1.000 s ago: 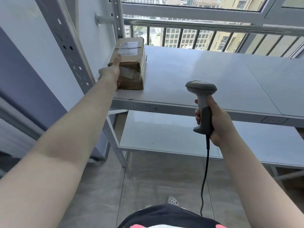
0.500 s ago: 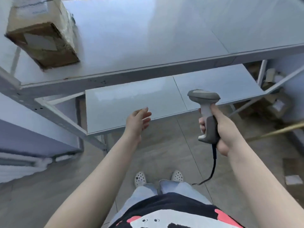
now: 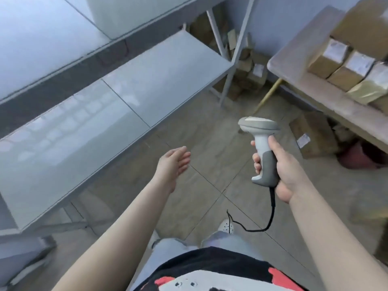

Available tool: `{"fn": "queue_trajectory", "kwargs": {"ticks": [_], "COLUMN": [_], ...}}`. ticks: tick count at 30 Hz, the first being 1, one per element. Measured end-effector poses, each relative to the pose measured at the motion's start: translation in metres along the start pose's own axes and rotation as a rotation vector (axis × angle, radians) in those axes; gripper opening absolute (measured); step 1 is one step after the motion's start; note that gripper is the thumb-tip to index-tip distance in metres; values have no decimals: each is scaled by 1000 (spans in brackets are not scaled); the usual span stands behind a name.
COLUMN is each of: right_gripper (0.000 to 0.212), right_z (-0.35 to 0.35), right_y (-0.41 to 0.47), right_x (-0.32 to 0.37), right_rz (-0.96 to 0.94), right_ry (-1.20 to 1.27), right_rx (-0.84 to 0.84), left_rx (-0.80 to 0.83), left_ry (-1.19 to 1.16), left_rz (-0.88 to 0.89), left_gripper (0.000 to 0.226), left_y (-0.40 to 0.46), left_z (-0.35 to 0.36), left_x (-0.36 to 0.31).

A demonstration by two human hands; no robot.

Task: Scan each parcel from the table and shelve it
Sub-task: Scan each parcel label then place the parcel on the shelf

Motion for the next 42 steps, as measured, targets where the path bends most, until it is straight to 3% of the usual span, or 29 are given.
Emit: {"fn": "queue_trajectory", "kwargs": {"ticks": [10, 27, 34, 42], "right_gripper": [41, 47, 47, 46], "right_z": [-247, -518, -599, -720], "right_y": [-16, -46, -53, -49], "right_x": [50, 94, 109, 126], "right_rz": [-57, -172, -216, -189], "right_ry": [262, 709, 778, 690], "right_rx": [-267, -747, -789, -756], "left_rx": [347, 795, 881, 881], "left_ry": [148, 447, 476, 508], "left_rz": [-108, -177, -247, -223], "left_gripper": [21, 8, 7, 4], "left_y": [-8, 8, -19, -62], "left_z": [276, 615, 712, 814], "left_x": [62, 104, 143, 194]}}
Point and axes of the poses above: each hand's wrist, its own y-axis towards the middle knuckle, its own z-axis out of the palm, x = y × z, the point moved 8 cm from there along y, towards the middle knuckle, and after that the axes turned 9 degrees about z, right-handed, at the moved point
